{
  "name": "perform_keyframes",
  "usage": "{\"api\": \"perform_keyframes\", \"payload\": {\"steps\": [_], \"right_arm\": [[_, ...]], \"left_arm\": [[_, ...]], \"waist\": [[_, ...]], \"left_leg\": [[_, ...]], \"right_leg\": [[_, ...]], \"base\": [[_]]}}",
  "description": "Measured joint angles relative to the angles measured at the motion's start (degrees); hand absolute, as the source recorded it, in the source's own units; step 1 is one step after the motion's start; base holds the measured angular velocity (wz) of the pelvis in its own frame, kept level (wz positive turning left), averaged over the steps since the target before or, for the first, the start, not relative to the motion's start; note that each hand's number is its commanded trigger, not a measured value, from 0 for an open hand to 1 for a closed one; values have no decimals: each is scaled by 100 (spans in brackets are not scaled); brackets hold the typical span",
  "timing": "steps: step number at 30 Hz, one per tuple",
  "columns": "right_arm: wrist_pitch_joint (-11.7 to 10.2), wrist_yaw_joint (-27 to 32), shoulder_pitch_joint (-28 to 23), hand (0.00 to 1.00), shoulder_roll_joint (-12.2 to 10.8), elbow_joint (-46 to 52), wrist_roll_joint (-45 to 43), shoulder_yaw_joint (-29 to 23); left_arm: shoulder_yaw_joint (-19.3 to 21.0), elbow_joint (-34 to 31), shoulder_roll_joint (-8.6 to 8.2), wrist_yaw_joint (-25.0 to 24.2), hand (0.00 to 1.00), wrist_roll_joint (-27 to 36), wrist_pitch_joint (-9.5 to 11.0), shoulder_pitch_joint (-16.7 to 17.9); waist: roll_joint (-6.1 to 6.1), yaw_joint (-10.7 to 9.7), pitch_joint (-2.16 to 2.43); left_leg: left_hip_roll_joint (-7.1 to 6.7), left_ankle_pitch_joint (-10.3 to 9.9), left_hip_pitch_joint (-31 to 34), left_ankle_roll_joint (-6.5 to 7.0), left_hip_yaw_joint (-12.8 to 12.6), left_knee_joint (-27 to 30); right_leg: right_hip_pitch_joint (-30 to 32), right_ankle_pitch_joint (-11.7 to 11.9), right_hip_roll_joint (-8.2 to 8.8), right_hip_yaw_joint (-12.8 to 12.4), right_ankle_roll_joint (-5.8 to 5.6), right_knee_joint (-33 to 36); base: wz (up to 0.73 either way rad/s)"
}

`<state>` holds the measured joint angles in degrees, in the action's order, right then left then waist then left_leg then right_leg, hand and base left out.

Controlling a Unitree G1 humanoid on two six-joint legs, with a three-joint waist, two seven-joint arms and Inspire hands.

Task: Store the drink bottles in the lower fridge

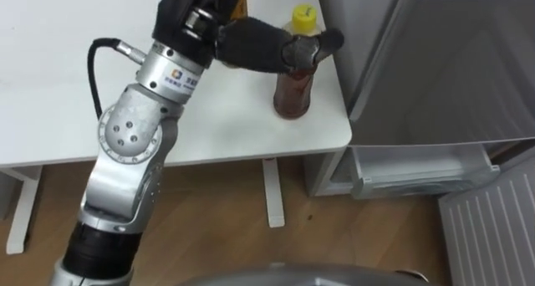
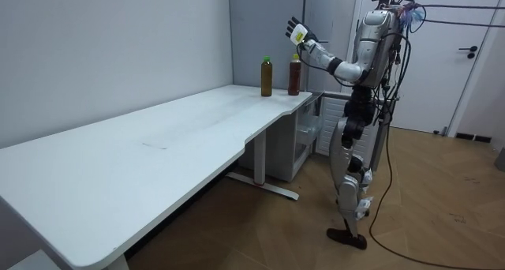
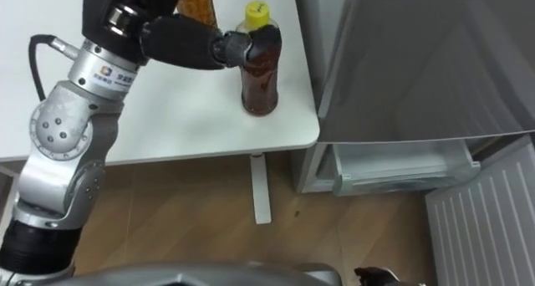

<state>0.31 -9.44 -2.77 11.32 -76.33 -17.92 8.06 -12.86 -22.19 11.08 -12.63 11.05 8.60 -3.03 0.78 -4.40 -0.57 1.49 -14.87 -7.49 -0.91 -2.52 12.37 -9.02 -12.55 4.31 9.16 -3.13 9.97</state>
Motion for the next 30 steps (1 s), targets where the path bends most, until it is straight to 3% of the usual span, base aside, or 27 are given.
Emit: {"api": "perform_keyframes", "payload": {"steps": [12, 24, 30], "right_arm": [[38, -11, 68, 0, -1, 2, -36, 199], [41, 2, 124, 0, -24, -122, -9, 202], [40, 45, 122, 0, -28, -127, -8, 202]], "left_arm": [[-65, 0, 39, -427, 0, 293, -107, 0], [-102, 12, 189, -378, 0, 281, -107, 13], [-96, 12, 190, -245, 0, 212, -107, 110]], "waist": [[14, 3, 1], [42, 1, -31], [-5, 7, -4]], "left_leg": [[22, 0, -97, 0, -123, -71], [24, 1, -81, -1, -123, -76], [23, 1, -91, -2, -119, -100]], "right_leg": [[-6, 4, -21, -116, 1, 0], [-13, 5, -24, -113, 3, -4], [-36, 5, -26, -102, 3, -17]], "base": [[-5], [0], [0]]}}
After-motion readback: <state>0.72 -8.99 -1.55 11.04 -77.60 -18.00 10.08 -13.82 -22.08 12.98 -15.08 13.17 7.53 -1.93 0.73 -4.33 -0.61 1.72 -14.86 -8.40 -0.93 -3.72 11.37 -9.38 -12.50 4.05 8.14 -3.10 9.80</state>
